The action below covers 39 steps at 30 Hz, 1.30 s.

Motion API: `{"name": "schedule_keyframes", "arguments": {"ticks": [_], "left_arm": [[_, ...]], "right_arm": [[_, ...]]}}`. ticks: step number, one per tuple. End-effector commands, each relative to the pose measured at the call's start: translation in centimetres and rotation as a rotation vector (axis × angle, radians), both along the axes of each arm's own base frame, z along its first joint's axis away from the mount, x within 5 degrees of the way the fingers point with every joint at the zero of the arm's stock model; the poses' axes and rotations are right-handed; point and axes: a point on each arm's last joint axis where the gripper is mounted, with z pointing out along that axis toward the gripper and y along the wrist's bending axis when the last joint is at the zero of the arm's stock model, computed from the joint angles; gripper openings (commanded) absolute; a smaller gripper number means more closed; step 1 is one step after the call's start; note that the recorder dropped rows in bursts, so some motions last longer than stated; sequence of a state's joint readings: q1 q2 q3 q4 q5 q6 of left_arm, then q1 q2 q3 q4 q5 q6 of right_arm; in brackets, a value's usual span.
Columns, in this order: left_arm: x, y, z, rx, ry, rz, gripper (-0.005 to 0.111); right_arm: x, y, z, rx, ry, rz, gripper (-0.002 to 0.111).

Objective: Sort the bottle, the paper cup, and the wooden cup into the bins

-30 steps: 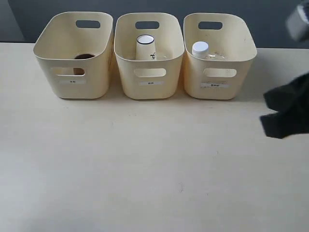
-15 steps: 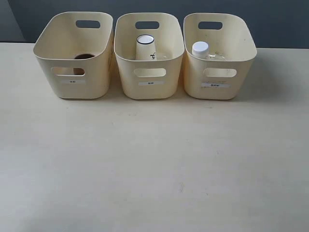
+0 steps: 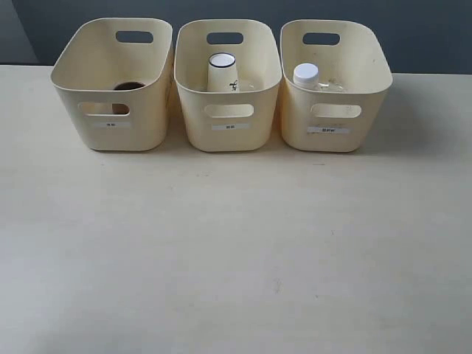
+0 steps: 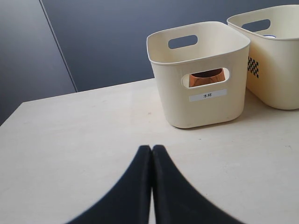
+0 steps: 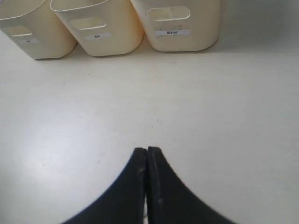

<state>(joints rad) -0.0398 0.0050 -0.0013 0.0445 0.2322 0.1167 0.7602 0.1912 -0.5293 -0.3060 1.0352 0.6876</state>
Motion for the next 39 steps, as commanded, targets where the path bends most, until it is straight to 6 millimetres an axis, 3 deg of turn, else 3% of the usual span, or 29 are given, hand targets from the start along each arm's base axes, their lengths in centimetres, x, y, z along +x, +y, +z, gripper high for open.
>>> {"name": "schedule_keyframes", "arguments": {"ticks": [1, 8, 15, 18, 29, 33, 39], "left_arm": [[0.0, 0.0, 0.0, -0.003, -0.004, -0.003, 0.0], [0.0, 0.0, 0.0, -0.003, -0.004, -0.003, 0.0], [0.0, 0.0, 0.0, -0.003, -0.004, -0.003, 0.0], [0.0, 0.0, 0.0, -0.003, -0.004, -0.003, 0.0], [0.0, 0.0, 0.0, -0.003, -0.004, -0.003, 0.0], [0.0, 0.0, 0.0, -0.003, -0.004, -0.003, 0.0], [0.0, 0.0, 0.0, -0.003, -0.004, -0.003, 0.0]], "right_arm": [[-0.1, -0.1, -0.2, -0.001, 0.005, -0.004, -0.001], [0.0, -0.1, -0.1, -0.005, -0.006, -0.001, -0.001], [1.0, 0.2, 2.1, 0.024, -0.295, 0.025, -0.001], [0.7, -0.1, 1.9, 0.03, -0.291, 0.008, -0.001], [1.0, 0.4, -3.8, 0.078, -0.456, -0.071, -0.001], [1.4, 0.1, -6.6, 0.002, -0.353, -0.164, -0.001], [1.6, 0.0, -10.2, 0.056, -0.17, -0.294, -0.001]]}}
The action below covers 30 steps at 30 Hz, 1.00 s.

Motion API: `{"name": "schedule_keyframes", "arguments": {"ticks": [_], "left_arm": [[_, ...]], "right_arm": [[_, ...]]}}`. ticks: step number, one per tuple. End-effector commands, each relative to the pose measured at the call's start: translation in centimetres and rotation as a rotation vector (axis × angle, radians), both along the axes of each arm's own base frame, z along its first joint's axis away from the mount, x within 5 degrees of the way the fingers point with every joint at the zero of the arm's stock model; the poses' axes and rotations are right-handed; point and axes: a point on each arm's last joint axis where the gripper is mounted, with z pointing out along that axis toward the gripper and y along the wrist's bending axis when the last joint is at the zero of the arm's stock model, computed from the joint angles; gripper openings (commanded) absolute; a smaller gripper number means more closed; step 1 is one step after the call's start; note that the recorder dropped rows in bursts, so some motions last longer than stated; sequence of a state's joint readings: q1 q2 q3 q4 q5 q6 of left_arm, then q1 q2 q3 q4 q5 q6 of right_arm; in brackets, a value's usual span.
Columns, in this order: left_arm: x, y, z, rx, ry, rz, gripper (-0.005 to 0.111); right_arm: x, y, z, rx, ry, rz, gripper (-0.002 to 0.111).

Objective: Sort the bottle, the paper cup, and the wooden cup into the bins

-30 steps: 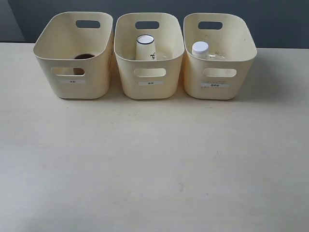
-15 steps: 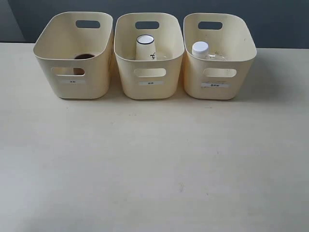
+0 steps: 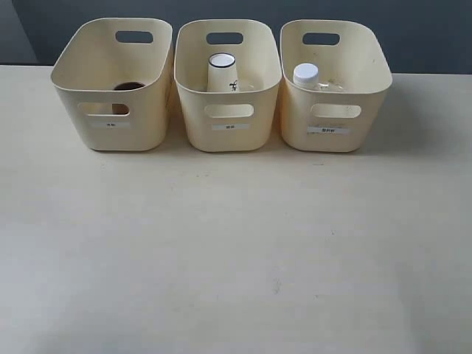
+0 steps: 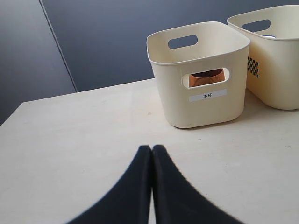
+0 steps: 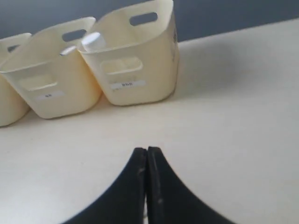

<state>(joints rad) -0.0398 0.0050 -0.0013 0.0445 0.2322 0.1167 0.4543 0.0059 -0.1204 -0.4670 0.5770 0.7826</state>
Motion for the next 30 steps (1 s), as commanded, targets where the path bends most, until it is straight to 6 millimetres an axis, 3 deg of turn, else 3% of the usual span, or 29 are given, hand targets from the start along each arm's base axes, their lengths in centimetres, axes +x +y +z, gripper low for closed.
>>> {"name": "schedule_keyframes", "arguments": {"ticks": [1, 4, 16, 30], "left_arm": [[0.0, 0.0, 0.0, -0.003, -0.004, -0.003, 0.0], [0.0, 0.0, 0.0, -0.003, -0.004, -0.003, 0.0], [0.0, 0.0, 0.0, -0.003, -0.004, -0.003, 0.0], [0.0, 0.0, 0.0, -0.003, -0.004, -0.003, 0.0]], "right_arm": [[0.0, 0.0, -2.4, 0.05, 0.098, -0.07, -0.001], [0.0, -0.2, -3.2, 0.064, 0.123, -0.119, -0.001], [-0.1, -1.1, -3.2, 0.077, 0.115, -0.308, -0.001], [0.3, -0.6, -3.2, 0.102, 0.032, -0.26, -0.001]]}}
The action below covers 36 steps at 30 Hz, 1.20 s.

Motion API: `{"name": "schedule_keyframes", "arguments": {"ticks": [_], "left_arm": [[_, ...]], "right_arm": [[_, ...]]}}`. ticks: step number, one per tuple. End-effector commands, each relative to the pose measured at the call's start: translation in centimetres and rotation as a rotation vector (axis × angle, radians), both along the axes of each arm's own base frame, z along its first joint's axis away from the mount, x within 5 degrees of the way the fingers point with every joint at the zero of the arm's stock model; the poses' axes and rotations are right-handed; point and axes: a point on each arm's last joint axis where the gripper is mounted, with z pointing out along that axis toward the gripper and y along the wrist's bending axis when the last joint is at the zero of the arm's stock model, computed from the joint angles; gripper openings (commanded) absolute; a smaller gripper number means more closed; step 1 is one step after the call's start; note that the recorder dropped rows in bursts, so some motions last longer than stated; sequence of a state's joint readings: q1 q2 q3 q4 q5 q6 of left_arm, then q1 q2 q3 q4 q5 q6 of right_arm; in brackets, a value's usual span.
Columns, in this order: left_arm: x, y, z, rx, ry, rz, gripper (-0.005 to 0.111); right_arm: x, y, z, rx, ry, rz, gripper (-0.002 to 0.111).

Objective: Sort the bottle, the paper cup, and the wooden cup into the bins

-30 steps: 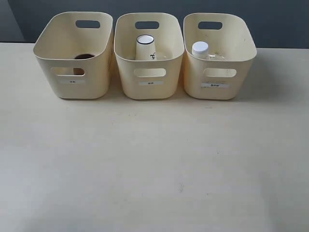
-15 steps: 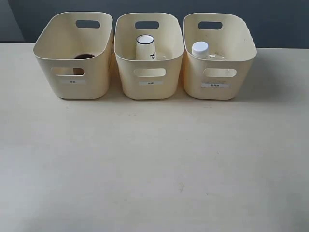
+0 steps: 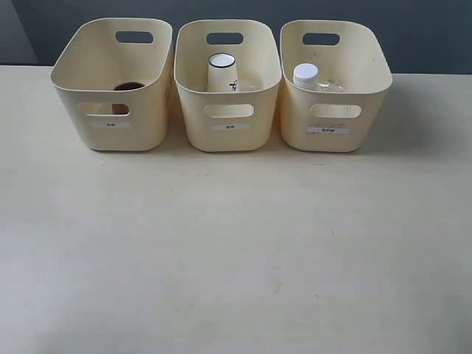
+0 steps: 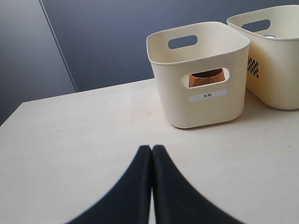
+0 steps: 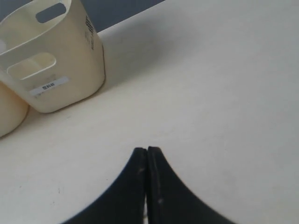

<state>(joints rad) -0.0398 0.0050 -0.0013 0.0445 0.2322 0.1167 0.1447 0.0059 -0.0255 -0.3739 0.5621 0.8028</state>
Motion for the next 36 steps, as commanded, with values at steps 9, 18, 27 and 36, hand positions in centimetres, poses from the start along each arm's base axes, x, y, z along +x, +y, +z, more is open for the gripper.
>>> {"name": "schedule_keyframes", "arguments": {"ticks": [9, 18, 27, 36], "left_arm": [[0.0, 0.0, 0.0, -0.003, -0.004, -0.003, 0.0], [0.0, 0.0, 0.0, -0.003, -0.004, -0.003, 0.0], [0.0, 0.0, 0.0, -0.003, -0.004, -0.003, 0.0], [0.0, 0.0, 0.0, -0.003, -0.004, -0.003, 0.0]], "right_arm": [[0.7, 1.1, 1.2, 0.115, -0.218, 0.088, -0.001], [0.7, 1.2, 1.3, 0.132, -0.22, 0.088, -0.001], [0.7, 1.4, 1.2, 0.211, -0.216, 0.087, -0.001], [0.6, 1.4, 1.2, 0.234, -0.214, 0.086, -0.001]]}}
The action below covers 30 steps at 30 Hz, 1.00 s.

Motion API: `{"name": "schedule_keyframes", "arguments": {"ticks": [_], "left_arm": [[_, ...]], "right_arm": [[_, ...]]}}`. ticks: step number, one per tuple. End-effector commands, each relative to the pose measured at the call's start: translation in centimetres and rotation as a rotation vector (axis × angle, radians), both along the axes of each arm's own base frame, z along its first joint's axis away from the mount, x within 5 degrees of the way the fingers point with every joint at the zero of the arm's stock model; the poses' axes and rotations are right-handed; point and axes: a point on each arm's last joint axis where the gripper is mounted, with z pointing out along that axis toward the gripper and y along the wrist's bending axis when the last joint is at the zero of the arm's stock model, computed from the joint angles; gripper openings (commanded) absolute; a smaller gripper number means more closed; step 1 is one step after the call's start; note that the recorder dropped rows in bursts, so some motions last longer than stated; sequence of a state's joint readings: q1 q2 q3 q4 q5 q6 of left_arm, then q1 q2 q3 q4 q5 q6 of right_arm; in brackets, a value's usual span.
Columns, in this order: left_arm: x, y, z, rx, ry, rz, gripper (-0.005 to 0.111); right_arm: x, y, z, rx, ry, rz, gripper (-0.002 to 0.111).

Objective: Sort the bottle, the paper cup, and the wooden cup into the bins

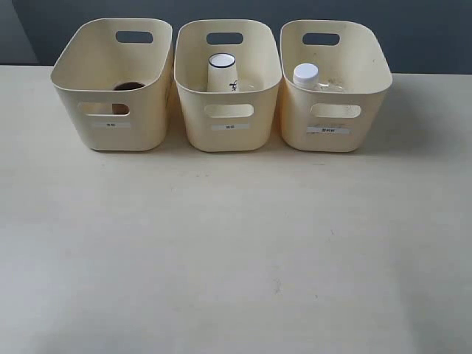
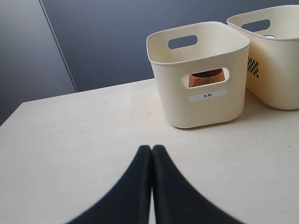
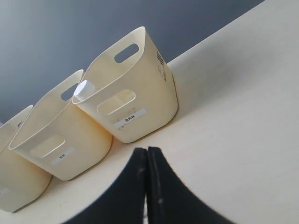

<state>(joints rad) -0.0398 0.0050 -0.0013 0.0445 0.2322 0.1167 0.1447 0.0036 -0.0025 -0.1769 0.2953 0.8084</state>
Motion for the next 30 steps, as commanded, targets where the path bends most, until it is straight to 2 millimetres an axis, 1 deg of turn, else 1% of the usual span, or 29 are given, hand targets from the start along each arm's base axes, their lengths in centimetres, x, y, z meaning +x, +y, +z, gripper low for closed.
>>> {"name": "schedule_keyframes", "arguments": {"ticks": [1, 6, 30], "left_arm": [[-0.03, -0.02, -0.01, -0.003, -0.004, -0.003, 0.0], [-0.03, -0.02, -0.01, -0.003, -0.004, -0.003, 0.0], [-0.03, -0.02, -0.01, -0.003, -0.004, -0.003, 0.0]], "right_arm": [[-0.01, 0.02, -0.01, 0.014, -0.006, -0.003, -0.001], [0.0, -0.04, 0.0, -0.009, -0.009, -0.005, -0.001], [0.0, -0.04, 0.0, -0.009, -0.009, -0.005, -0.001]]}}
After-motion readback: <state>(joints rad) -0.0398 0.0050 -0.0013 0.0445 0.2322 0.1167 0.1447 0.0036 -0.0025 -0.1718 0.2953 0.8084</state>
